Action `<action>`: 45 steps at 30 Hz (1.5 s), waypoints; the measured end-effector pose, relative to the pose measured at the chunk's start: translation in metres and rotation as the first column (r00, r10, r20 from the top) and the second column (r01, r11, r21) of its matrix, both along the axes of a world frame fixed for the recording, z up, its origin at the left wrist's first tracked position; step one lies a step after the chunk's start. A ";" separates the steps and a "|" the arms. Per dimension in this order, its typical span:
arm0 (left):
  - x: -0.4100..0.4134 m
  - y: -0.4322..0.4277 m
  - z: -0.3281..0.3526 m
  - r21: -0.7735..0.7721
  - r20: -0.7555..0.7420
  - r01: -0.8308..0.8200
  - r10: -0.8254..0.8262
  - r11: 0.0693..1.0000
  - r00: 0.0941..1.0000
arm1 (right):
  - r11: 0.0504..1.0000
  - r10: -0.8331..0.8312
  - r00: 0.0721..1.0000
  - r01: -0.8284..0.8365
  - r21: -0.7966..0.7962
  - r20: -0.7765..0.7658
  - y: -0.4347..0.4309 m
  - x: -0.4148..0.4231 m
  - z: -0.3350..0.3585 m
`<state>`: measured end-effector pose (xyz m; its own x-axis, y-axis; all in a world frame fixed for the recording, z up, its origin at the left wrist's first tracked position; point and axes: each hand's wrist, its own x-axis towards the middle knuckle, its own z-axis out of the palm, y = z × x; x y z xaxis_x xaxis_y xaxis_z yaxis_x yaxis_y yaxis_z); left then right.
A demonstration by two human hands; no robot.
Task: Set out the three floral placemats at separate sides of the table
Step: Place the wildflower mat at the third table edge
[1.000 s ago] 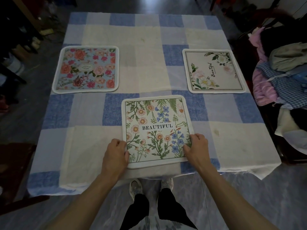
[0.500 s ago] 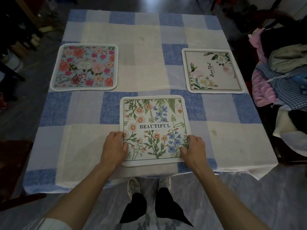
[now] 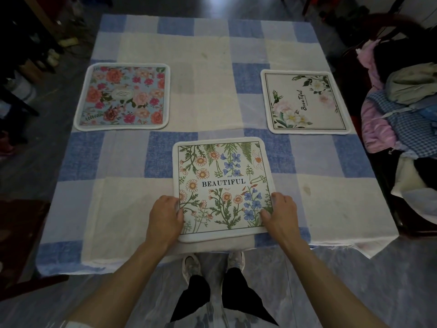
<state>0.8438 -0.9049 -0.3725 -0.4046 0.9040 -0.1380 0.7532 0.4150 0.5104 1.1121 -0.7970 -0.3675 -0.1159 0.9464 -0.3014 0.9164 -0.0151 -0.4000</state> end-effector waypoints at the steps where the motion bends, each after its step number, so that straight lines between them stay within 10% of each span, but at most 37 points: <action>1: 0.000 -0.001 0.000 -0.005 -0.005 0.009 -0.009 1.000 1.000 | 1.000 -0.003 1.000 0.003 -0.004 0.002 -0.001 -0.001 0.001; 45: -0.001 -0.014 -0.019 -0.191 0.003 0.304 -0.309 0.934 0.951 | 0.958 0.263 0.948 -0.235 -0.167 0.177 -0.013 0.000 -0.011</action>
